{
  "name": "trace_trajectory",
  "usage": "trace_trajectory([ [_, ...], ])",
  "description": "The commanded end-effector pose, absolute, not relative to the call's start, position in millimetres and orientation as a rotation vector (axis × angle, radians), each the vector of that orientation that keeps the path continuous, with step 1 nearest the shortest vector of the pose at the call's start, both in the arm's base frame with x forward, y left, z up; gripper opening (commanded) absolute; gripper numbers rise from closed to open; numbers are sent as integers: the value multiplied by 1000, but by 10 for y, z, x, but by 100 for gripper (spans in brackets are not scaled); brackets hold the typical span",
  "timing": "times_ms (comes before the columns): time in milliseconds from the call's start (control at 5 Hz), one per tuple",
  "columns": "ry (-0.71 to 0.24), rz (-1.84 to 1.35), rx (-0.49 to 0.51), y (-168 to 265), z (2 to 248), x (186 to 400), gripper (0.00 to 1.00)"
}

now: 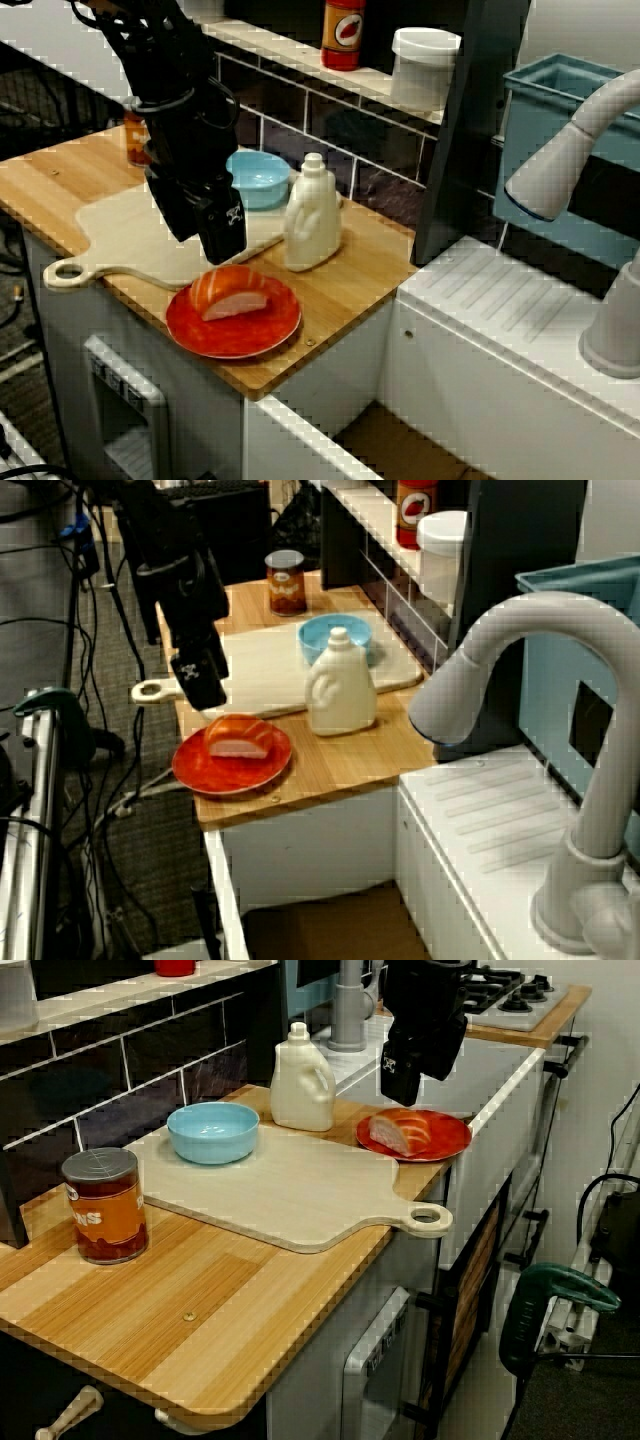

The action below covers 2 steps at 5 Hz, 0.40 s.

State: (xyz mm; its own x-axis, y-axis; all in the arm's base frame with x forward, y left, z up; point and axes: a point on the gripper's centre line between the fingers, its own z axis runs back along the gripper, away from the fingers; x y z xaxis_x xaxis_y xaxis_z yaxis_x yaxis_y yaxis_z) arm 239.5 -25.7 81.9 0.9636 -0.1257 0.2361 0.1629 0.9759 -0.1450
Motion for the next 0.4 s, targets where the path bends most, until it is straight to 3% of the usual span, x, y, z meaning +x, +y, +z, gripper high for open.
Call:
trace_trajectory([
  [0,-259,-273,-140,-317,745,2407,100],
  [200,-266,-314,-119,-354,677,2409,100],
])
